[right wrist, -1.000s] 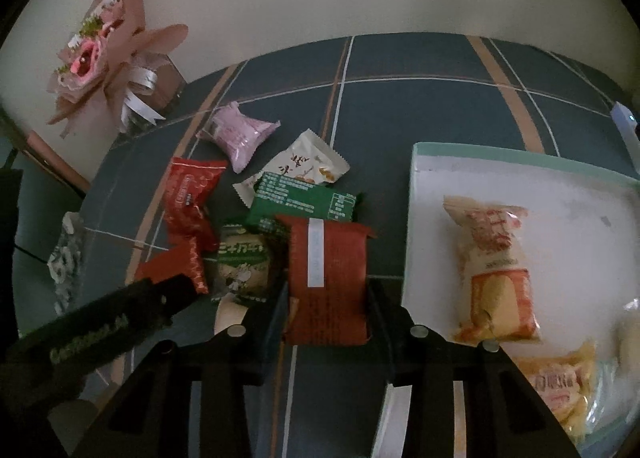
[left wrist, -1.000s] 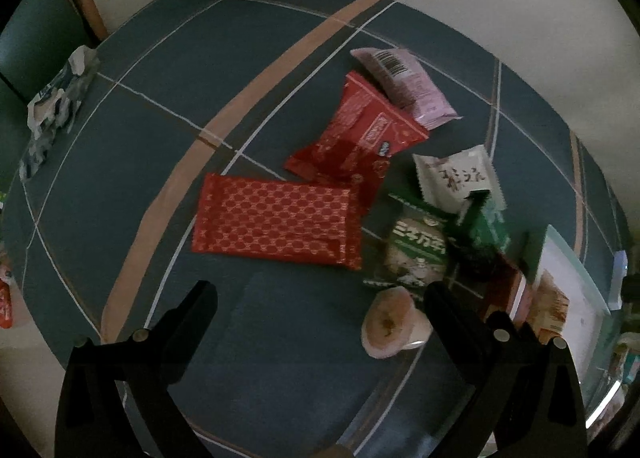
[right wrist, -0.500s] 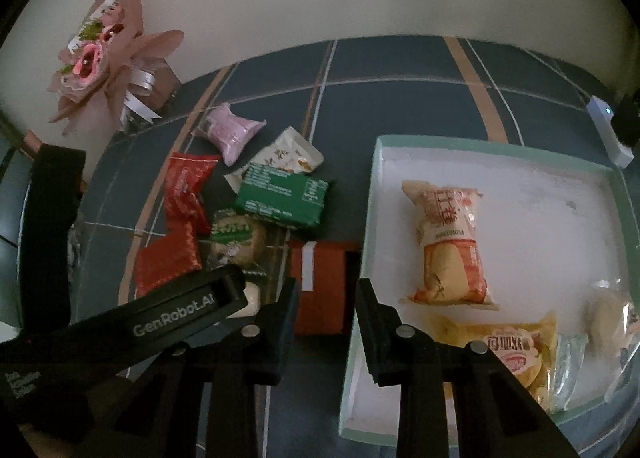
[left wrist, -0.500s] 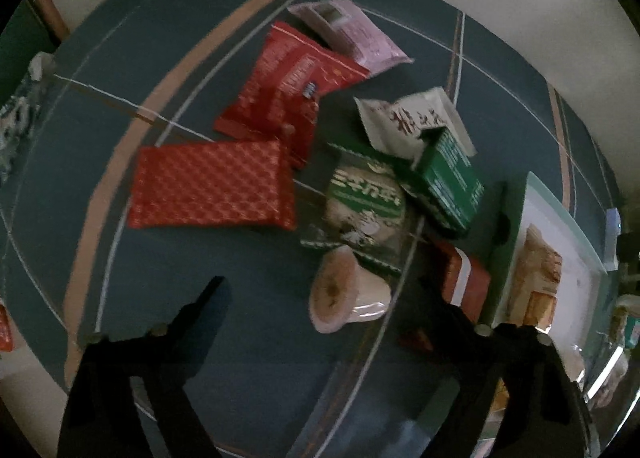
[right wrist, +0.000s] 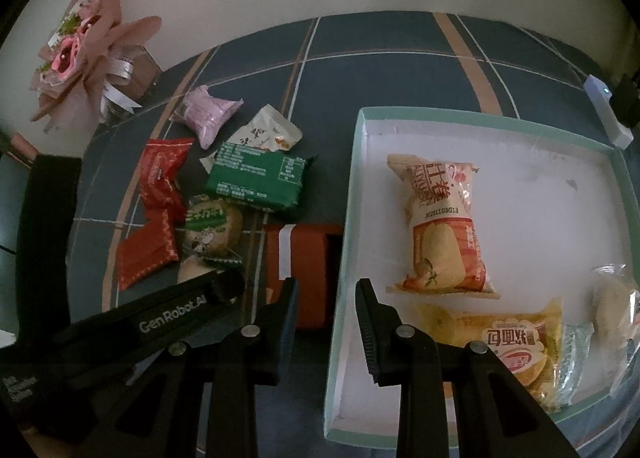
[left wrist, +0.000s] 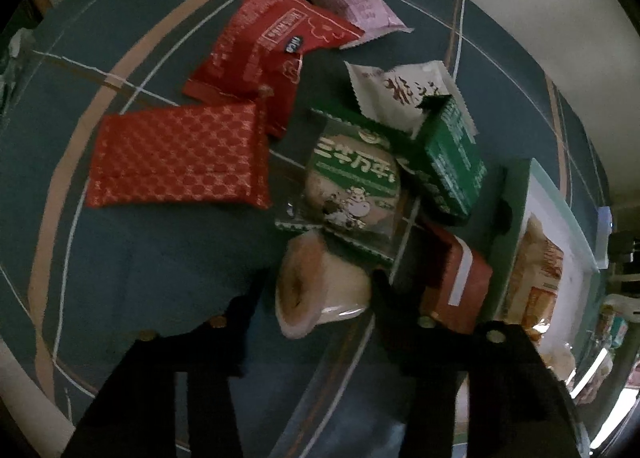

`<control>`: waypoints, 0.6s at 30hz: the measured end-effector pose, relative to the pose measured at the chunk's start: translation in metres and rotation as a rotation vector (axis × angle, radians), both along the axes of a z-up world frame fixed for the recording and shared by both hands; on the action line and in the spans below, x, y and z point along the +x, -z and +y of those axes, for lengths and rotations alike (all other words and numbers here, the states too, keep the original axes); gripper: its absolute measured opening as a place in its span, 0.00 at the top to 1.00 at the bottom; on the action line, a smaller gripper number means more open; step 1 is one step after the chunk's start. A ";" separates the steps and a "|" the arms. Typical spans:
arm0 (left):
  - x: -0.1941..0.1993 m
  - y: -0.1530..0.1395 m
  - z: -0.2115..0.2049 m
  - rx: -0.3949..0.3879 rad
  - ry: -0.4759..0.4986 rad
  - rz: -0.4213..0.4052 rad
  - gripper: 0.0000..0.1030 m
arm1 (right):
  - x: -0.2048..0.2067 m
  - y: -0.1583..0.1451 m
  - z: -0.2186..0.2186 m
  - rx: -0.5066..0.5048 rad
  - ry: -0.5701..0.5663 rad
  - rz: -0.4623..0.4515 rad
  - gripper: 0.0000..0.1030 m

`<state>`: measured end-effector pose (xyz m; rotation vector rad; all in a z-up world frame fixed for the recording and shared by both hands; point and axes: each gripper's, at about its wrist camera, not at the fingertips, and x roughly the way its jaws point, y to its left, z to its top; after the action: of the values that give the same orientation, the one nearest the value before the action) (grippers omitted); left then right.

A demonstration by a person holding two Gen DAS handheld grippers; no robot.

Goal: Organize snacks
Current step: 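Reach the right gripper to the red wrapped pack while the left approaches the cream cup, then grasp the red white-striped pack with the right gripper while the left grasps the cream cup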

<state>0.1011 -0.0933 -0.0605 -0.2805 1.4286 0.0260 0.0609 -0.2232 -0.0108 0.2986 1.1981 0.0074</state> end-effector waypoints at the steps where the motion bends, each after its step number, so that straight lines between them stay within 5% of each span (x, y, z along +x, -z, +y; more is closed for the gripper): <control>1: 0.000 0.000 0.000 -0.006 -0.003 -0.001 0.52 | 0.000 -0.001 -0.001 0.005 0.002 -0.003 0.70; 11: 0.001 -0.001 0.049 0.015 -0.083 -0.006 0.54 | 0.010 0.001 0.005 0.077 -0.014 -0.025 0.69; 18: 0.002 0.001 0.070 0.007 -0.135 -0.004 0.54 | 0.020 0.012 0.020 0.041 -0.044 -0.006 0.51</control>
<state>0.1028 -0.0236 -0.0610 -0.3708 1.4033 0.1400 0.0806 -0.2028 -0.0230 0.3078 1.1996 0.0711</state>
